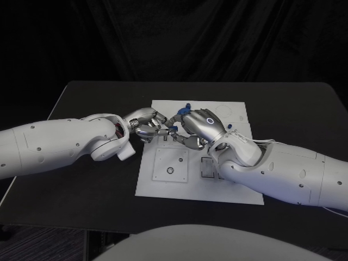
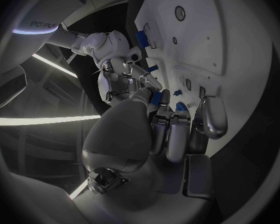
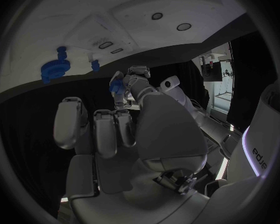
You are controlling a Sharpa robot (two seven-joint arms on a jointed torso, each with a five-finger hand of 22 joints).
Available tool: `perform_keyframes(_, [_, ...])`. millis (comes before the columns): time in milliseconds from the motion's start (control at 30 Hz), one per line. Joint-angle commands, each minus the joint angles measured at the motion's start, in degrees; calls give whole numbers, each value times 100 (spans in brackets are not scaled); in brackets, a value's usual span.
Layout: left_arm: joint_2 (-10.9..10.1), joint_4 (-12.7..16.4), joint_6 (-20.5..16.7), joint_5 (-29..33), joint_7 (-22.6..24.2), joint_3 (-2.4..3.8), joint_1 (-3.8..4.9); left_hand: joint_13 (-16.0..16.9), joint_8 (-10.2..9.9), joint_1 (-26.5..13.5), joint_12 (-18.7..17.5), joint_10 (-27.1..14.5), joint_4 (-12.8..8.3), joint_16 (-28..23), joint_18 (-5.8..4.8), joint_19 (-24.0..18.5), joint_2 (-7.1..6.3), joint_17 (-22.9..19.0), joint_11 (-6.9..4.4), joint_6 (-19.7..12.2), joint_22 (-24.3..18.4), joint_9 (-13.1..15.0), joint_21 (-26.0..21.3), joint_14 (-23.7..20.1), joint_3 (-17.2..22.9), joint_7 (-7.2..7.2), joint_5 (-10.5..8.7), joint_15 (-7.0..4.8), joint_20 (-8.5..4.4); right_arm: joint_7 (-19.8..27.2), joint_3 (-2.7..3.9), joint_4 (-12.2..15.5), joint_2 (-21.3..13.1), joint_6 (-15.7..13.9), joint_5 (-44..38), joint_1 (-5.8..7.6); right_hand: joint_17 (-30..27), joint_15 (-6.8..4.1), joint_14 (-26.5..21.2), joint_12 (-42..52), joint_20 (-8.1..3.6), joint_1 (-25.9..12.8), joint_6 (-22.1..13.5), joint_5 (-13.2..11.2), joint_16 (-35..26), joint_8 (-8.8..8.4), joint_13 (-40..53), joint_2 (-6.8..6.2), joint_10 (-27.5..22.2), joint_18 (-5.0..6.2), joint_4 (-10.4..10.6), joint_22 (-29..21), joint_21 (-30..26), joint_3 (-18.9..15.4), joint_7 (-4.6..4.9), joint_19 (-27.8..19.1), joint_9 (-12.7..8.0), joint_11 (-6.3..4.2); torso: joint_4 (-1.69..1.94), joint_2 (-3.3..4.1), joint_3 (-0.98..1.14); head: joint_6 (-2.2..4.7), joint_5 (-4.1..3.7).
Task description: Assemble the parts on the task board
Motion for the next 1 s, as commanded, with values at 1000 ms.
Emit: perform_keyframes(1000, [83,-73,114,40,173,4,-13,1490,149,4,-30,595,83,-29,36,-30,291,1509,-112,209,861,-155,-108,605,304,-78,413,-105,-116,-34,2,-14,2,210,-39,-5,632,-56,108,-57,-2,28,6,-9,-47,124,596,55,-77,52,29,969,-71,26,0,-57,2115,-13,10,1,2,0,5])
